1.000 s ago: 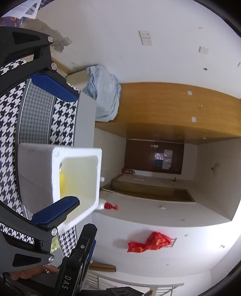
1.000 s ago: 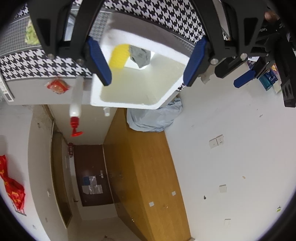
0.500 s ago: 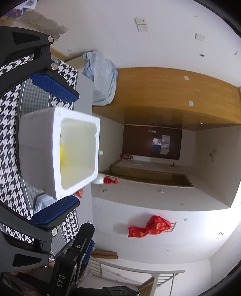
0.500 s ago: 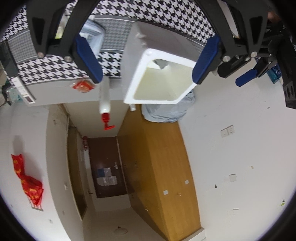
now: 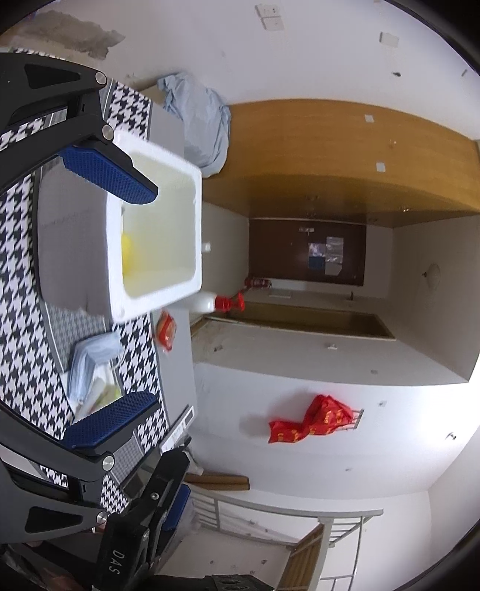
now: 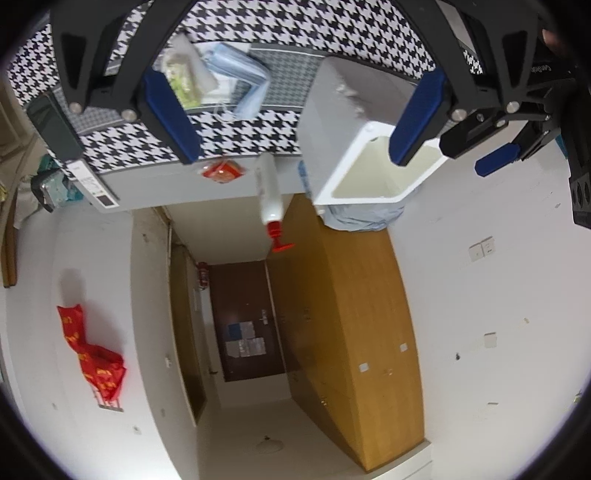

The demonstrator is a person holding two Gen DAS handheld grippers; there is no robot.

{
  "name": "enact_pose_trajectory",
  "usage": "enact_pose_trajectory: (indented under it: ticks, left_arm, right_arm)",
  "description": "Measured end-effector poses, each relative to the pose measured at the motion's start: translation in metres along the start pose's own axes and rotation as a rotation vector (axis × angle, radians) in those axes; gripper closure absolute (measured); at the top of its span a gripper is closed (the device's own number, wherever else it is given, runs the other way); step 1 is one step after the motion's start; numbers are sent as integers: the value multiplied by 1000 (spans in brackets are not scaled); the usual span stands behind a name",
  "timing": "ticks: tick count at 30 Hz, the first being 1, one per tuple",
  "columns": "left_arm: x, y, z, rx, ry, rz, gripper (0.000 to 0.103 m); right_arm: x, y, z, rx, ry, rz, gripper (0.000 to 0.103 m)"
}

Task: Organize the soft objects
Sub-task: 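Move both grippers away from the box toward the blue mask and snack packet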

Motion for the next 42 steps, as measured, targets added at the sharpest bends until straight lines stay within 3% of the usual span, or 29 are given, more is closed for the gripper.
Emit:
enact_pose_trajectory:
  ticks: [18,28,42]
  left_arm:
    - [53,-33,-20,-66,-76,-58,1]
    - [70,-46,-28,-92,-126,-66,1]
    - [89,-81,-51,-175,-124,-105,1]
  right_arm:
    - [53,-32,23,-34,-193,45,0]
    - [74,-51,27,-69,-194,26,0]
    - [97,-82,23,-112,-196,27,0]
Point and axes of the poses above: each gripper's, at about its wrist camera, not at the fingertips, and z roughly against the way its jaws point, x to its right, y to its top, the point moved 7 cm from there along -z, roughly the way its jaws point, and after that the axes turned 12 degrees about z, right-handed, at the moved point
